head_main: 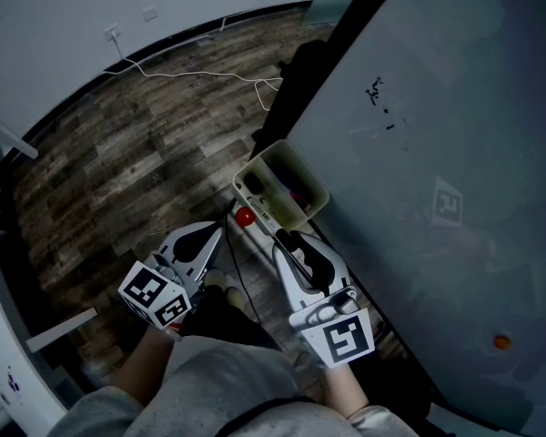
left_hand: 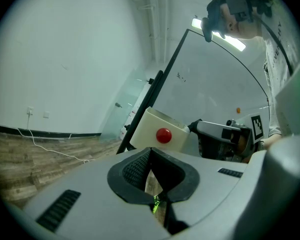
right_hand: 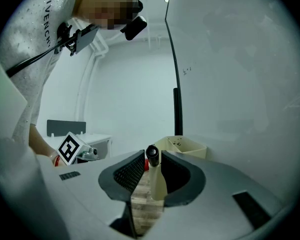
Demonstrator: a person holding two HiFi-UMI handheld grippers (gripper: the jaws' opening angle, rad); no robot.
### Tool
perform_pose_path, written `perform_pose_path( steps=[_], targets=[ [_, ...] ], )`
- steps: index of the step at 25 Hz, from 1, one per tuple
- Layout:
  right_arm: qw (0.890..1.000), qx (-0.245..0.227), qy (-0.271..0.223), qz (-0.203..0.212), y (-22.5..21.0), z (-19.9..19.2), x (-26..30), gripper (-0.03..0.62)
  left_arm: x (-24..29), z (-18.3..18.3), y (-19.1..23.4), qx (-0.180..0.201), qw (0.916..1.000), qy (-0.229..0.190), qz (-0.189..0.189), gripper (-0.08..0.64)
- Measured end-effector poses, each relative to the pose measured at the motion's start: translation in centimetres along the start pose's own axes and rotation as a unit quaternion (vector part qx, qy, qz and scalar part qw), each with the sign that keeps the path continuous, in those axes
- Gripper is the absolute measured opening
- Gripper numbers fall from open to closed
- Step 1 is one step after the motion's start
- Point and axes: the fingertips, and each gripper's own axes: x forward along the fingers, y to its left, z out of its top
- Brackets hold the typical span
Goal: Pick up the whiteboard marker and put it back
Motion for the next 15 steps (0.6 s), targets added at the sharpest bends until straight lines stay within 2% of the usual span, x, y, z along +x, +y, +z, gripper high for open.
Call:
perform_pose_path(
  steps=[15],
  targets=[
    [1.000, 0.006, 0.002, -0.018, -0.07, -0.41, -1.03, 0.117, -0.74, -0.32, -0.62, 0.000, 1.0000, -0.003, 0.000, 0.015]
  ],
)
